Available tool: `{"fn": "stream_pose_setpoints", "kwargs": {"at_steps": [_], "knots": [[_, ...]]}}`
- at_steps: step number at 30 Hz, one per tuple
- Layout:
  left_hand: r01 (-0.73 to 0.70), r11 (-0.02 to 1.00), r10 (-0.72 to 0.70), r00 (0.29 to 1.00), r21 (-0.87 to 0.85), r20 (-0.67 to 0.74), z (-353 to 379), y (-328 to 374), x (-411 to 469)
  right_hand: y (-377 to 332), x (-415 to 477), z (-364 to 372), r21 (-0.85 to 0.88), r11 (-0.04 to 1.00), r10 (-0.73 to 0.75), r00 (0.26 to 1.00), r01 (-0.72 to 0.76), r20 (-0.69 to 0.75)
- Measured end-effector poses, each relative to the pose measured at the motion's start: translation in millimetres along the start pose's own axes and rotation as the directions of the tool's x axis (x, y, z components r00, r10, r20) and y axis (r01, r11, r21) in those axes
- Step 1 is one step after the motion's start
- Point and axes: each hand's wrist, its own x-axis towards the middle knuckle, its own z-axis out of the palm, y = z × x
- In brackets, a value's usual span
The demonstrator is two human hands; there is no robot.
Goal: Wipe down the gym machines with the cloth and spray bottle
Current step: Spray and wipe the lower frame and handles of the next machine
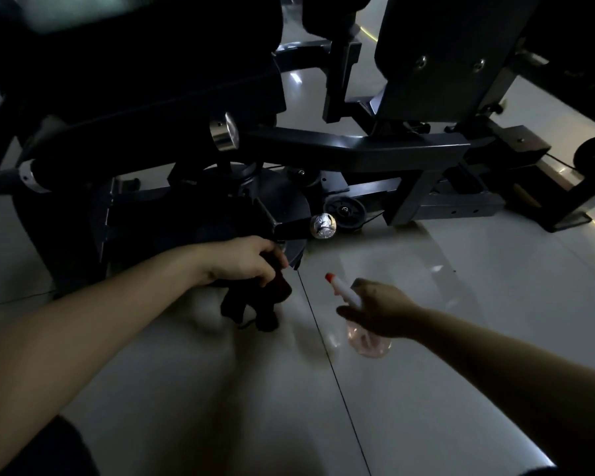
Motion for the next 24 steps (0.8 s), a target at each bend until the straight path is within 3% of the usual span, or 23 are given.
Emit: {"fn": "stream_pose_setpoints", "kwargs": {"at_steps": [4,8,12,15,24], "knots": [[-0.028,0.999,0.027,0.998,-0.024,-0.055,-4,-4,-6,4,19,36,-0.232,0.973,-0.005,0.997,-0.014,-0.082],[-0.045,0.999,0.043,0.996,-0.016,-0.084,-9,-17,-8,-7,38,71,-0.178,0.984,-0.042,0.993,0.021,-0.115],[-0.044,0.992,0.061,0.987,0.118,-0.150,-9,-23,-12,-26,45,87,0.078,0.997,-0.004,0.993,0.013,-0.118],[-0.062,0.988,0.079,0.989,0.139,-0.122,-7,-22,-15,-31,45,82,0.050,0.997,-0.059,0.987,0.067,-0.152],[-0.118,0.989,0.121,0.992,-0.089,0.023,-8,-5,-13,-29,41,59,0.057,0.997,-0.054,0.997,0.051,0.053]]}}
